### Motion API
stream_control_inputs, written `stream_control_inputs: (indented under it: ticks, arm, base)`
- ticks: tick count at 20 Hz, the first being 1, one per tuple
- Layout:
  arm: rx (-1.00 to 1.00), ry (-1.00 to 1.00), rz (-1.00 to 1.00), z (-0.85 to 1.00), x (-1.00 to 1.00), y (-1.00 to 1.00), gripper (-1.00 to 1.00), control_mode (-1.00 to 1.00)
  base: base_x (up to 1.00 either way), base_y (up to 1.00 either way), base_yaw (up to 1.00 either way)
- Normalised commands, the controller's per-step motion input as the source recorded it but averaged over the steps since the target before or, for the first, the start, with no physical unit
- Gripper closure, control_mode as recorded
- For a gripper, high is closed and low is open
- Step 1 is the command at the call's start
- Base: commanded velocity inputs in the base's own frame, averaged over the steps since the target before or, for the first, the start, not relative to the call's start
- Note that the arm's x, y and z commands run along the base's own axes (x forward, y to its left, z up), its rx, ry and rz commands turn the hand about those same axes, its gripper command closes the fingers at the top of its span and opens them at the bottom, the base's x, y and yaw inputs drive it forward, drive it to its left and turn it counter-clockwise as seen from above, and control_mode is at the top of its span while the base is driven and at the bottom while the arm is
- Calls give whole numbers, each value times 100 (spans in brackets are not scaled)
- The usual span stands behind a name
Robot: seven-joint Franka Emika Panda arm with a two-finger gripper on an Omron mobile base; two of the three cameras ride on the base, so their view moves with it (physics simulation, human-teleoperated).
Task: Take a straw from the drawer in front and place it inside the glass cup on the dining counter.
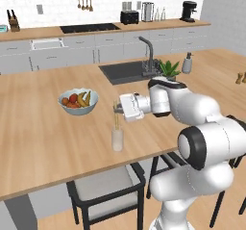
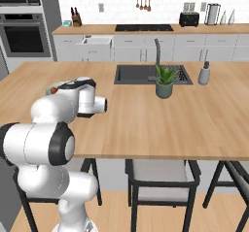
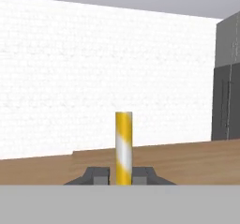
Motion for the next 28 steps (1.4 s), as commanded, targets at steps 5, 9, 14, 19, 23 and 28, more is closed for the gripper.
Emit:
stream_control_inputs:
  ticks: [5,9,14,19,23,28]
  arm:
    - [0,-3,2,-21,12,0,100,-100]
    - [0,-2,2,-21,15,1,100,-100]
    - [0,0,1,-19,17,5,100,-100]
    - [0,0,0,-8,-29,0,100,-100]
    - [0,0,0,-11,-45,0,100,-100]
    - [0,0,0,-16,-23,0,-100,-100]
  base:
    - [0,0,0]
    - [0,0,0]
    - [0,0,0]
    - [0,0,0]
    - [0,0,0]
    - [0,0,0]
